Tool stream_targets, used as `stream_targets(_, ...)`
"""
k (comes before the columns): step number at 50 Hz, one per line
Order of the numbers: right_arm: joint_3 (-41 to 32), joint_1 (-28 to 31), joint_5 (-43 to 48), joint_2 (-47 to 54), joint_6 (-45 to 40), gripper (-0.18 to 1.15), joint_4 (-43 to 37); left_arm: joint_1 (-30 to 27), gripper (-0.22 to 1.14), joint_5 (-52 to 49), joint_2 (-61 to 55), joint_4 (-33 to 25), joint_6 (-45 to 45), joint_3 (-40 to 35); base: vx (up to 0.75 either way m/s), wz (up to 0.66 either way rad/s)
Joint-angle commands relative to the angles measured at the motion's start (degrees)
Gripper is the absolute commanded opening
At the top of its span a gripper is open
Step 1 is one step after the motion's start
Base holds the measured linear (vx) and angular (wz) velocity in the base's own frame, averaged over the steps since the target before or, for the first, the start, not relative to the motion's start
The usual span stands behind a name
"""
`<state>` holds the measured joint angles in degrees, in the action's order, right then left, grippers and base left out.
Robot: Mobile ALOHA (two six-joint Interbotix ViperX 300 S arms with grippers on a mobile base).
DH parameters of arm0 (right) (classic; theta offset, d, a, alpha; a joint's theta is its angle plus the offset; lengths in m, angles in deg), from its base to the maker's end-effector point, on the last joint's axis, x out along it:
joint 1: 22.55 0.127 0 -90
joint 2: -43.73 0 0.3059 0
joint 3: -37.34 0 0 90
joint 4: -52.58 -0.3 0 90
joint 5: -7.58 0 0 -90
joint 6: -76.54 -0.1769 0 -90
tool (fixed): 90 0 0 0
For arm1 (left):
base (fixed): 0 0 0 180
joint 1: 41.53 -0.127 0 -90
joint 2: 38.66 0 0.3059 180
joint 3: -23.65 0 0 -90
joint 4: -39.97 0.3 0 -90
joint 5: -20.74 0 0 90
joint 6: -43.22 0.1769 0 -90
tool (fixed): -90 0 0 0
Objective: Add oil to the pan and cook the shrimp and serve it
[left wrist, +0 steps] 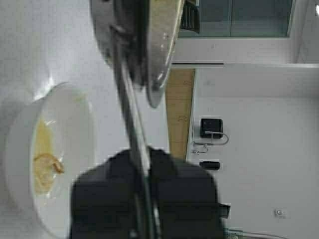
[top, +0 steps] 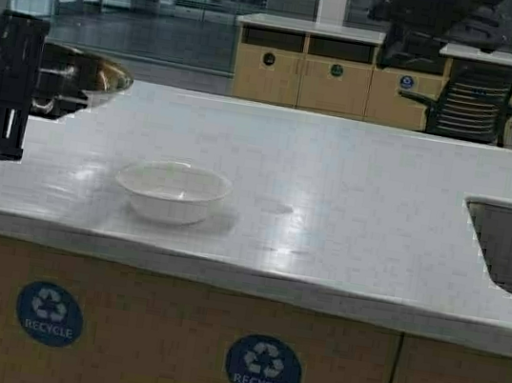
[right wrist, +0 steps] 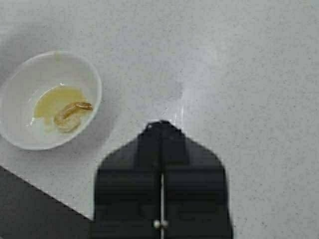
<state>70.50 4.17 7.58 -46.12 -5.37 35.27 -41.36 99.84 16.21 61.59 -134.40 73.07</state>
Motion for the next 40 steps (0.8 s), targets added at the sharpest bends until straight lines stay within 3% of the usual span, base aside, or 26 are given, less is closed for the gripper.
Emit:
stream_targets(1,-1.0,0.1,0.3,-1.2,0.0,0.06,-0.1,0.1,0.05,6.0,-4.2,-0.1,0.5,-1.1,0.00,0.00)
stream_targets(15,-1.0,0.1,0.3,-1.2,0.0,0.06,-0.1,0.1,0.05,14.0,-13.5,-1.3,0.5,-1.8,0.00,0.00)
stream_targets(40,-0.9,0.1,0.2,-1.2,0.0,0.06,-0.1,0.1,0.05,14.6,-20.0,-1.5,0.4,-4.3,0.00,0.00)
